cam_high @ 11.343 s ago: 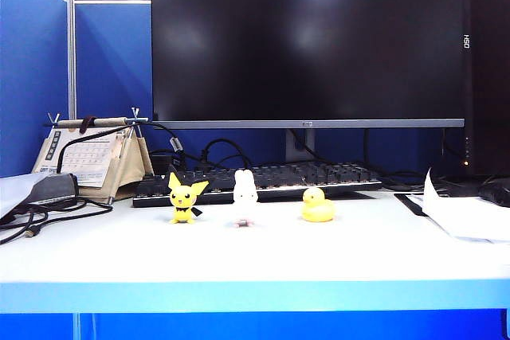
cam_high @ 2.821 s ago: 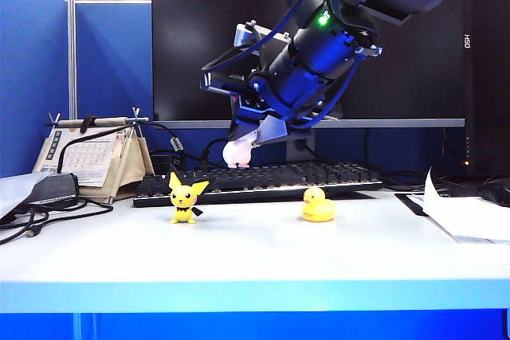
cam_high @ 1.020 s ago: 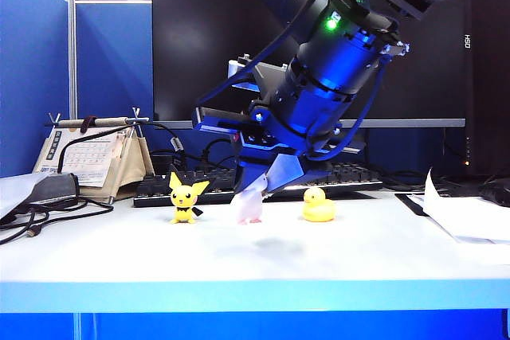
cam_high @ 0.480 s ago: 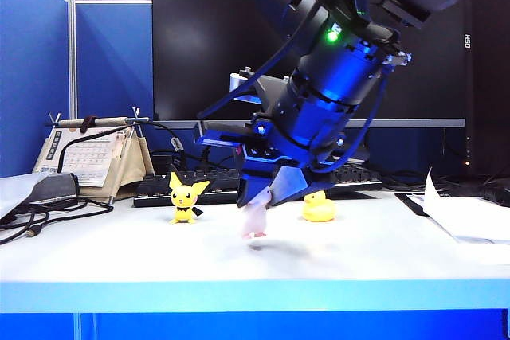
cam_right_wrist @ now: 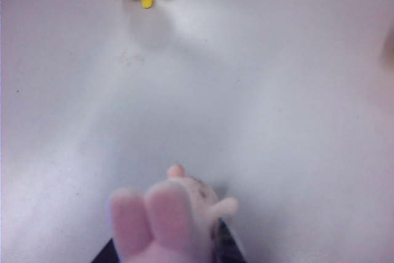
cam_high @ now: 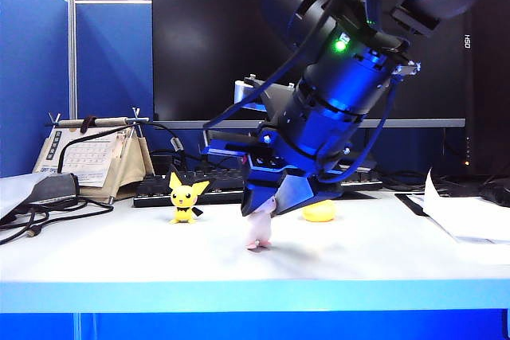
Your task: Pick up the doll with a different color than the other dolls and place it near you.
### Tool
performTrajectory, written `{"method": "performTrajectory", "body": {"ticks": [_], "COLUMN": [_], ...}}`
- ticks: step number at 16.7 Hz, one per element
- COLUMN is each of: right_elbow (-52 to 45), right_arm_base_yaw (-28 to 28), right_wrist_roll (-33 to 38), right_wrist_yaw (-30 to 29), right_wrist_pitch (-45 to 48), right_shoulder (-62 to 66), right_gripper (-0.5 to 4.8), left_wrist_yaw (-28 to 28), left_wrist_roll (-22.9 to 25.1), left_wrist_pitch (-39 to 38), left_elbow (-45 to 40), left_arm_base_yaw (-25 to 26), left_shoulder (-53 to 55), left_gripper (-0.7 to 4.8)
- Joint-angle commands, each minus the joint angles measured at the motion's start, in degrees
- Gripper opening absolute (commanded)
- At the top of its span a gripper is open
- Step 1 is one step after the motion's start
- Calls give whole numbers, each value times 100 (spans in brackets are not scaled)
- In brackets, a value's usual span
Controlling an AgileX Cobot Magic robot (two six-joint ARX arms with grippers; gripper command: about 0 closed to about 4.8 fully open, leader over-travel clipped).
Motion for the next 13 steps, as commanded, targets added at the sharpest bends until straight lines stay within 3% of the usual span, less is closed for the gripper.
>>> {"method": "performTrajectory", "body": {"ticks": [1, 2, 7, 13], "right_elbow": [-24, -22, -22, -2], "right_arm_base_yaw": [2, 2, 2, -13], "right_wrist_roll": [31, 31, 118, 136], "right_wrist_yaw": [-129, -131, -136, -131], "right_wrist_pitch": [-59, -61, -48, 483], "right_shoulder": [-11, -11, -11, -13], "right_gripper": [133, 242, 251, 341], "left_wrist_yaw": [-15, -13, -13, -13], "left_wrist_roll": [-20, -20, -20, -20], "left_wrist_pitch": [35, 35, 35, 35], "left_elbow": [13, 13, 13, 15], "left_arm_base_yaw": [4, 4, 4, 4], "left_shoulder": [2, 2, 2, 2], "left_gripper": [350, 350, 350, 350]}}
